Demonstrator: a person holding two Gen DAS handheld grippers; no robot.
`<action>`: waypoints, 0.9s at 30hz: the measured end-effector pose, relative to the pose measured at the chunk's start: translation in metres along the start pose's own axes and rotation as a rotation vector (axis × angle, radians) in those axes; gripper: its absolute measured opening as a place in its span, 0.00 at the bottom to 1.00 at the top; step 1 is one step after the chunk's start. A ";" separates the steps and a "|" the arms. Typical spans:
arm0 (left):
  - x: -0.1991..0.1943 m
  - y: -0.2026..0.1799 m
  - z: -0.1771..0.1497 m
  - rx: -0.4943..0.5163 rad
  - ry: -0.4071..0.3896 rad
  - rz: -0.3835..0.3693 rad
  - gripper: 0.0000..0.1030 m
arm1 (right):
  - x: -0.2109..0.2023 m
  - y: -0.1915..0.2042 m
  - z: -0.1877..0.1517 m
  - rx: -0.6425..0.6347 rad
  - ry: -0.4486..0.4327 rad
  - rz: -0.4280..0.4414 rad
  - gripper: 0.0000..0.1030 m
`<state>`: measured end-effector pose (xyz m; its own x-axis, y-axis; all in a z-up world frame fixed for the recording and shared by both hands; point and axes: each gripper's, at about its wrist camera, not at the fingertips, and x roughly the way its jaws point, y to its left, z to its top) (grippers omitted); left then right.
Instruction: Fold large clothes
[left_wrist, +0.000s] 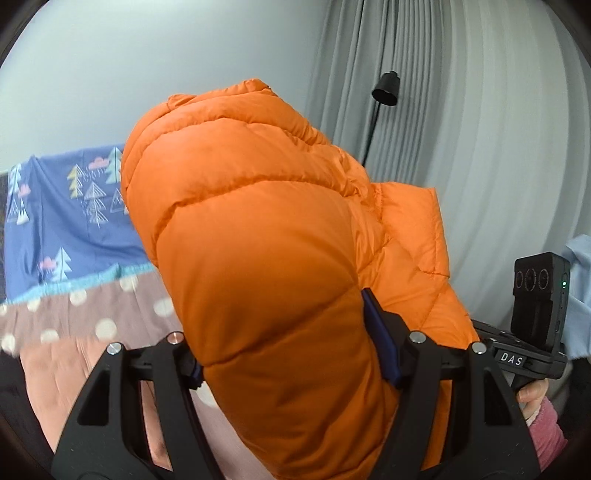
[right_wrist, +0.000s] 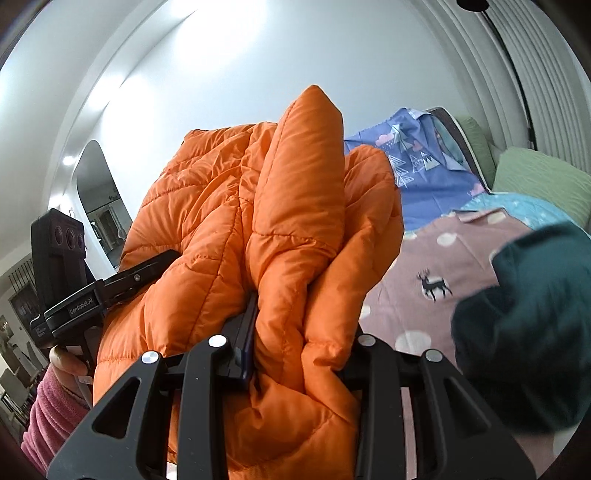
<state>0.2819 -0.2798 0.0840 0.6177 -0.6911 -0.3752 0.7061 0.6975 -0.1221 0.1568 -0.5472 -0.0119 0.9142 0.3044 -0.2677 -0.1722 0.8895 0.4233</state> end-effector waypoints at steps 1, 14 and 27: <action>0.007 0.004 0.005 0.004 0.000 0.007 0.67 | 0.007 -0.003 0.002 0.005 0.000 -0.001 0.32; 0.143 0.084 -0.027 -0.021 0.165 0.144 0.67 | 0.137 -0.065 -0.011 0.083 0.125 -0.117 0.32; 0.238 0.128 -0.125 -0.091 0.430 0.409 0.85 | 0.210 -0.138 -0.099 0.248 0.288 -0.301 0.45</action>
<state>0.4761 -0.3308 -0.1355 0.6244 -0.2375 -0.7441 0.3963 0.9172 0.0398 0.3361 -0.5718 -0.2125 0.7654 0.1589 -0.6236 0.2089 0.8552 0.4743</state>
